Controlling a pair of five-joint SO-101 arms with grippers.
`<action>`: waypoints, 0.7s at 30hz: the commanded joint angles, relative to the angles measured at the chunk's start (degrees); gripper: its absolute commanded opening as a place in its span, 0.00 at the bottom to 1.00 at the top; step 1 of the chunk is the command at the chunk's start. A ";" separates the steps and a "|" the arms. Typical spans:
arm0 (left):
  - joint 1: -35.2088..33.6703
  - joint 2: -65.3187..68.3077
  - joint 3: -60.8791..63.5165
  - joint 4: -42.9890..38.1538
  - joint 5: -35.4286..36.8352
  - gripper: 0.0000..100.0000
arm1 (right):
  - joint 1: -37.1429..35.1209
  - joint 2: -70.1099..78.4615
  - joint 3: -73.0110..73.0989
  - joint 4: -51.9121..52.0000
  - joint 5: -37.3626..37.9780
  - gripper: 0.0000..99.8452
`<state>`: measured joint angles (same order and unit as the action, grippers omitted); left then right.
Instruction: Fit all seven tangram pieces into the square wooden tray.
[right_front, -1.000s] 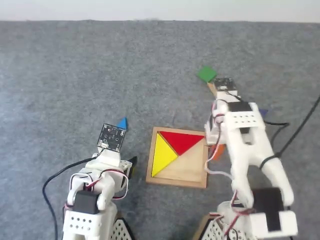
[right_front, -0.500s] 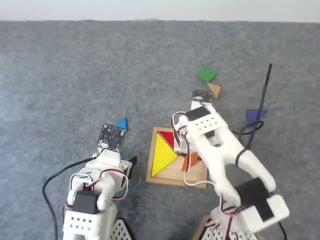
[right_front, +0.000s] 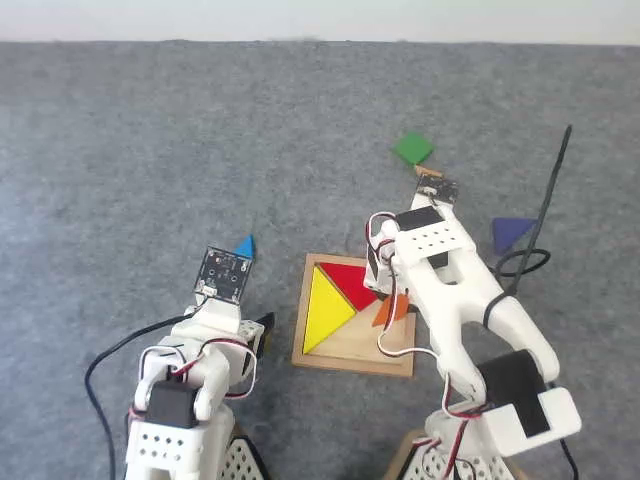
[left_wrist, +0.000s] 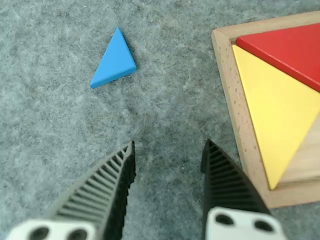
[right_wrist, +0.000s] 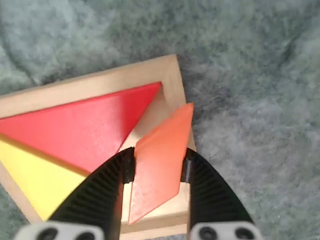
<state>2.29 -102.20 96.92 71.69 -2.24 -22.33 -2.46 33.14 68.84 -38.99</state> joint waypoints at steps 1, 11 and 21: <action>0.26 -0.44 -0.40 -0.26 -0.09 0.21 | -0.40 0.04 -2.64 -1.80 3.16 0.11; 0.26 -0.44 -0.40 -0.26 -0.09 0.21 | -0.13 0.04 -2.81 -5.41 8.62 0.13; 0.26 -0.44 -0.40 -0.26 -0.09 0.21 | -0.22 0.04 -2.81 -5.23 9.49 0.25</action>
<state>2.29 -102.20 96.92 71.69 -2.24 -22.42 -2.46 33.14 64.18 -30.46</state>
